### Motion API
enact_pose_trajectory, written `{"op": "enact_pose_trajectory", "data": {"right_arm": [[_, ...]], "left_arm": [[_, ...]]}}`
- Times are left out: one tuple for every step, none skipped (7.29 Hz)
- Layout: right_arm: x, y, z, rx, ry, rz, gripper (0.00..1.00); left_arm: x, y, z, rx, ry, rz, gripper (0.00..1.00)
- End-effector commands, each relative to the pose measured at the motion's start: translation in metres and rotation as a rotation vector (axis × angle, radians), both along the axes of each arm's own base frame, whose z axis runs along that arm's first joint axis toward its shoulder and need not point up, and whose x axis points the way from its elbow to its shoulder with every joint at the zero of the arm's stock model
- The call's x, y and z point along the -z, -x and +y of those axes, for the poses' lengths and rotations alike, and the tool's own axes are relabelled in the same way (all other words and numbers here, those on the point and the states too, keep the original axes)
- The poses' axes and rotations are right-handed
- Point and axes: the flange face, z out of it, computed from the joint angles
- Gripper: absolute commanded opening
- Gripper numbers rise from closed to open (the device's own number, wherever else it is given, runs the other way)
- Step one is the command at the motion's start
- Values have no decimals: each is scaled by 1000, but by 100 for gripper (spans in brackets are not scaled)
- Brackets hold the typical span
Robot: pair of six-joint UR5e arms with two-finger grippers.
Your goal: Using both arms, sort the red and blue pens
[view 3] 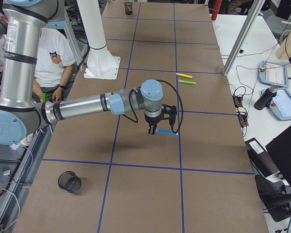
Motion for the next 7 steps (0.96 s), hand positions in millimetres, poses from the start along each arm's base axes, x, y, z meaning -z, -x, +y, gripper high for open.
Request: {"op": "enact_pose_trajectory", "data": {"right_arm": [[-22,-21,9,89,39,86,0],[-32,-23,16,128,81,93,0],[-42,-36,27,183,124,95,0],[-50,-41,36,244,163,94,0],[-57,-43,46,268,219,85,0],[-64,-46,58,335,251,73,0],[-65,-63,75,395,317,55,0]], "left_arm": [[49,-21,-47,90,-117,-10,100],[67,-35,-58,104,-179,-10,100],[94,-44,-77,140,-205,-10,100],[127,-59,-98,160,-206,-5,100],[136,-76,-100,140,-211,20,100],[147,-85,-105,141,-220,26,100],[172,-86,-102,173,-246,35,100]]}}
